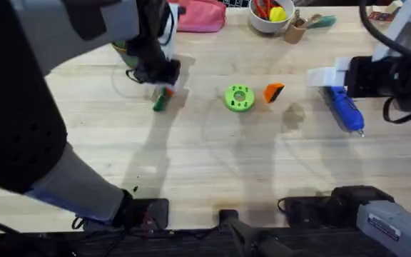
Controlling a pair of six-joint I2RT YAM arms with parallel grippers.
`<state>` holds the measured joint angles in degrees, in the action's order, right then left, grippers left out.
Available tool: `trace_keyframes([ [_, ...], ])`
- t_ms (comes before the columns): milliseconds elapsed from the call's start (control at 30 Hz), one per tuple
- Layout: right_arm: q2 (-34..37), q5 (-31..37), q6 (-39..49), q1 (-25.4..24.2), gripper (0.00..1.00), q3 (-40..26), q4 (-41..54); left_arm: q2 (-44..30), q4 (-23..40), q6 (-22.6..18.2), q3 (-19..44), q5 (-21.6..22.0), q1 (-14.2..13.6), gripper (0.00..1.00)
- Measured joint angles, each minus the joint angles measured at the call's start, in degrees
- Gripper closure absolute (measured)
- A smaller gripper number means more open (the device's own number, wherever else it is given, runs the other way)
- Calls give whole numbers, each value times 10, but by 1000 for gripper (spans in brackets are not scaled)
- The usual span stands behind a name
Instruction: Pick up the gripper from the table and insert it into the empty holder that is missing its gripper. Then pick up a screw, insert it into the mounting hole, and use the screwdriver to tighten it. Finally, clean up the table by picking up the vegetable and placing it into the bucket.
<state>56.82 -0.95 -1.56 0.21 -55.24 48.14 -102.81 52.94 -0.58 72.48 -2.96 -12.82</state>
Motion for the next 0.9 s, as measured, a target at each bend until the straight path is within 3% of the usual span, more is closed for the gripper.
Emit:
trace_keyframes([
  [433, 0, 0, 0, 0, 75, 0, 2, 162, 21, 2, 34, 0, 0, 995],
  [800, 0, 0, 0, 0, 75, 0, 3, 174, 43, 1, 35, 0, 0, 985],
  [900, 0, 0, 0, 0, 75, 0, 3, 174, 43, 2, 35, 0, 0, 539],
])
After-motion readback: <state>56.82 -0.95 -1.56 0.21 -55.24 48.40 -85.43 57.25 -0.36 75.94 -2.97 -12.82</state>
